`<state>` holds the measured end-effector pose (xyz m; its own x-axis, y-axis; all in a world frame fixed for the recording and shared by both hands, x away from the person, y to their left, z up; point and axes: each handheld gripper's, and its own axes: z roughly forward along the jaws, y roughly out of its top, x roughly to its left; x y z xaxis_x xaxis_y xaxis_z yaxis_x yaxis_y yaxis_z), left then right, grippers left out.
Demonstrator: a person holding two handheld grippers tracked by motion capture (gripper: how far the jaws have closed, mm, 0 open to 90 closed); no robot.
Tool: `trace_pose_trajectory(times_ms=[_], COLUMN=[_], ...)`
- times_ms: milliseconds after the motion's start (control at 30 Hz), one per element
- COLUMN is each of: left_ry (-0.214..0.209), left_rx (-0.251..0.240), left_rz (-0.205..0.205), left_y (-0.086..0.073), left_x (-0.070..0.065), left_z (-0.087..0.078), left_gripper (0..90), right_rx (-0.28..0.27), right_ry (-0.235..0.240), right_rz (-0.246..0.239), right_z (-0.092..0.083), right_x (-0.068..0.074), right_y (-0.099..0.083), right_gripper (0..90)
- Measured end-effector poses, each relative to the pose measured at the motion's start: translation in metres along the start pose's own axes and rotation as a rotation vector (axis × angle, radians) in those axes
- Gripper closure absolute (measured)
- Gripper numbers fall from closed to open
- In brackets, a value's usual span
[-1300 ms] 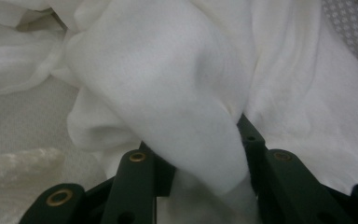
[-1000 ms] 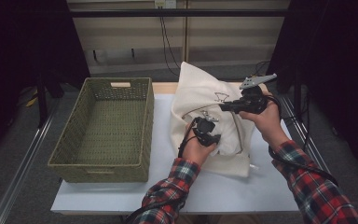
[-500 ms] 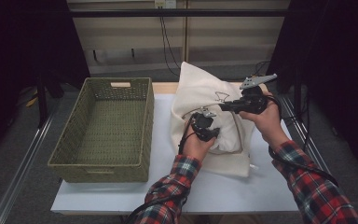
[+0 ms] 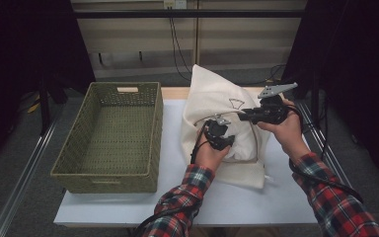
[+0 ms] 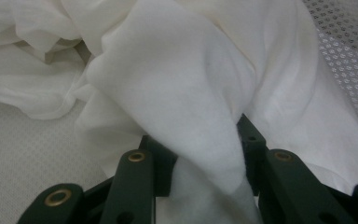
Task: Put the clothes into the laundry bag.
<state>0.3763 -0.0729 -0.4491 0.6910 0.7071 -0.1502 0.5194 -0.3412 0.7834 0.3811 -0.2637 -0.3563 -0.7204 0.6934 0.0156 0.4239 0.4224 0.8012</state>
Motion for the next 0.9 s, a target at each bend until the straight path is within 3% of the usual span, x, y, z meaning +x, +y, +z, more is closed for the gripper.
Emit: trace_pose_trajectory(times_ms=[100, 233, 433, 467, 500, 700, 733, 833, 900], left_ry=[-0.001, 0.003, 0.033, 0.037, 0.05, 0.095, 0.103, 0.123, 0.112], left_rx=[0.0, 0.009, 0.003, -0.01, -0.004, -0.039, -0.042, -0.051, -0.037], left_rz=[-0.004, 0.012, 0.038, 0.035, 0.062, 0.067, 0.083, 0.08, 0.065], left_y=[0.0, 0.002, 0.007, 0.008, 0.009, 0.016, 0.018, 0.02, 0.019], left_x=[0.001, 0.001, 0.003, 0.003, 0.005, 0.01, 0.012, 0.017, 0.018], left_z=[0.0, 0.0, 0.0, 0.001, 0.001, 0.003, 0.003, 0.002, 0.001], left_gripper=[66.5, 66.9, 67.6, 67.7, 67.8, 68.2, 68.2, 68.0, 67.1], right_rx=[0.012, 0.035, 0.057, 0.058, 0.058, 0.05, 0.049, 0.045, 0.04], right_ry=[-0.016, -0.031, -0.022, -0.02, -0.013, 0.0, -0.003, 0.0, -0.007], right_rz=[0.001, -0.008, 0.0, 0.005, 0.016, 0.025, 0.026, 0.029, 0.031], right_z=[0.0, 0.001, -0.003, -0.004, -0.005, -0.008, -0.008, -0.008, -0.007], right_x=[-0.001, -0.002, -0.004, -0.005, -0.005, -0.006, -0.005, -0.006, -0.006], right_y=[-0.005, -0.011, -0.019, -0.02, -0.02, -0.021, -0.021, -0.021, -0.021], right_gripper=[67.9, 66.9, 85.9, 86.6, 87.0, 87.3, 87.3, 87.3, 87.3])
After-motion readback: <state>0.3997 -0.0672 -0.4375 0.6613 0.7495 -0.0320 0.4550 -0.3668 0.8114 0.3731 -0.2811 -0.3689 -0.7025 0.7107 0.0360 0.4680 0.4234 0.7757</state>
